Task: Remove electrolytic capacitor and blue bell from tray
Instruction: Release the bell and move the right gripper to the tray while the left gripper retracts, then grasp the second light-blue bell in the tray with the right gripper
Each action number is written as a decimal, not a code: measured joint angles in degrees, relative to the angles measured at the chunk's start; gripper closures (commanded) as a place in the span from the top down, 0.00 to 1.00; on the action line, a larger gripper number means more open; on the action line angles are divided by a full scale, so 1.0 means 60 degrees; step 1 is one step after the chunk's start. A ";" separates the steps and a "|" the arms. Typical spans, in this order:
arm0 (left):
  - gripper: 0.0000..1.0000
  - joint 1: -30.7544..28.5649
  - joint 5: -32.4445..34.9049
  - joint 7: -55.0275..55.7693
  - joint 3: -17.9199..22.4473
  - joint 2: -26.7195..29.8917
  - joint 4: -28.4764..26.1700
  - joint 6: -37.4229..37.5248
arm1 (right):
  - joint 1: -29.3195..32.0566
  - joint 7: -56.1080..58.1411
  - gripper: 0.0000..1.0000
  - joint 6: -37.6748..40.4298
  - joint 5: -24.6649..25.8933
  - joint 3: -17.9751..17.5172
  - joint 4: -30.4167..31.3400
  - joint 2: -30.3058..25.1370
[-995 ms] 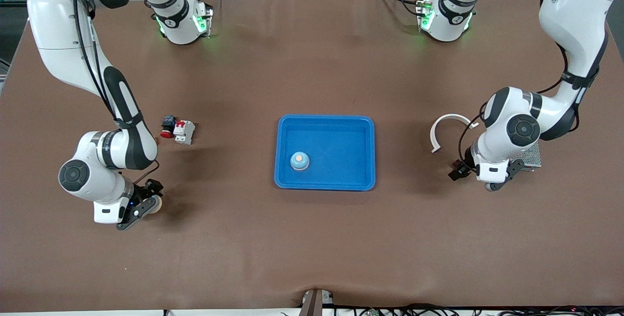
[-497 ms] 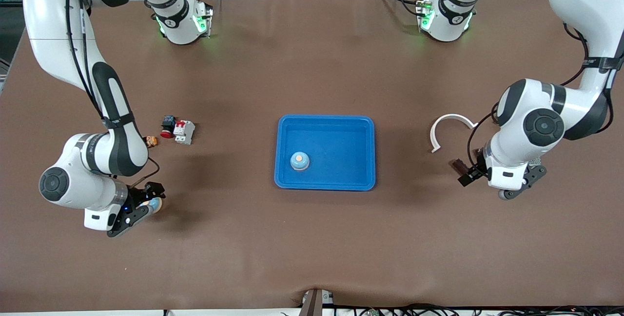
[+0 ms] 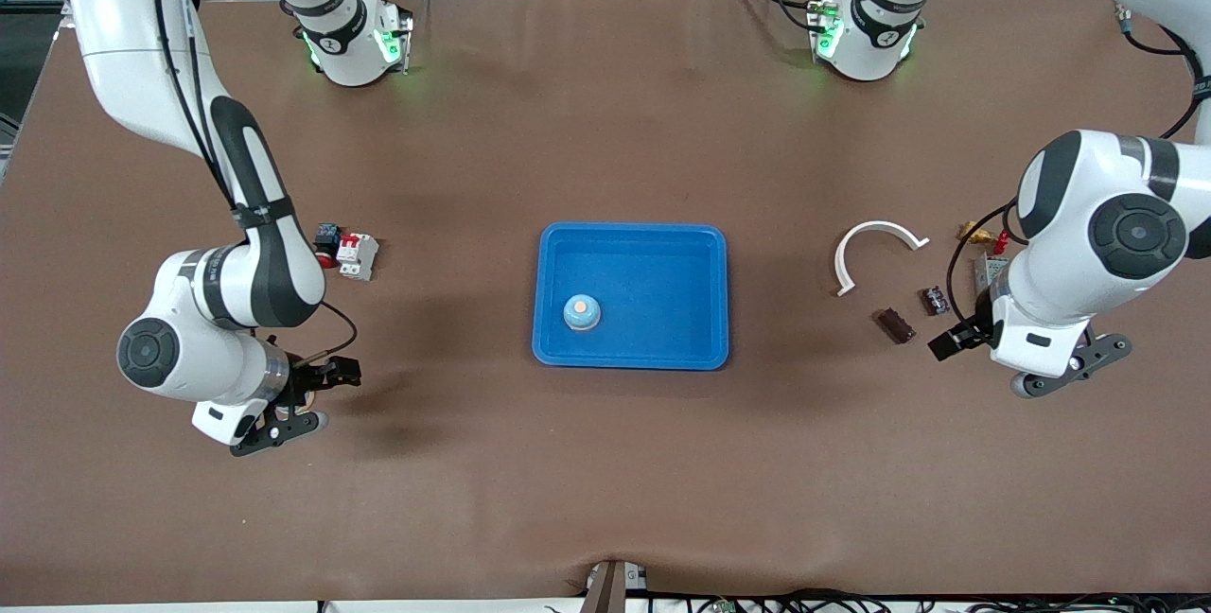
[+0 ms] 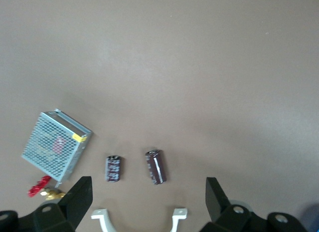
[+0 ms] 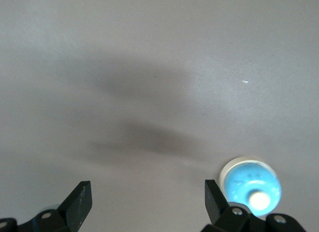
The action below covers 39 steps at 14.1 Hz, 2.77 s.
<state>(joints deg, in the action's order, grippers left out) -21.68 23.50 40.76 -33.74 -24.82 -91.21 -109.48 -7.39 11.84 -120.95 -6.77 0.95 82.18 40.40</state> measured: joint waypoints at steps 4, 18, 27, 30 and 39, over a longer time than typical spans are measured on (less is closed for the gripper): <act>1.00 -0.0002 -0.0429 -0.0618 -0.0194 0.0031 0.1039 0.1264 | -0.0598 -0.2002 1.00 0.0472 -0.0001 -0.0017 -0.0003 -0.0324; 1.00 -0.0203 -0.1596 -0.2483 -0.0244 0.1073 0.1818 0.2965 | -0.3298 -0.8417 1.00 0.0176 -0.0003 -0.0062 -0.0002 -0.0368; 1.00 0.3120 -0.2828 -0.3797 0.3522 0.2306 0.1838 0.3332 | -0.4607 -1.0591 1.00 -0.0845 0.0002 -0.0052 0.0046 -0.0152; 1.00 0.4227 -0.3086 -0.4897 0.5082 0.2776 0.1836 0.3717 | -0.4727 -1.0784 1.00 -0.1233 0.0002 -0.0048 0.0055 0.0069; 1.00 0.4632 -0.3502 -0.5612 0.5789 0.3581 0.1729 0.4098 | -0.5085 -1.0894 1.00 -0.1717 0.0151 -0.0034 0.0093 0.0627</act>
<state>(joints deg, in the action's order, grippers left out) 6.12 2.50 7.09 1.00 -3.33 -80.83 -84.89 -37.90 -53.53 -131.25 -5.87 0.74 82.74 44.16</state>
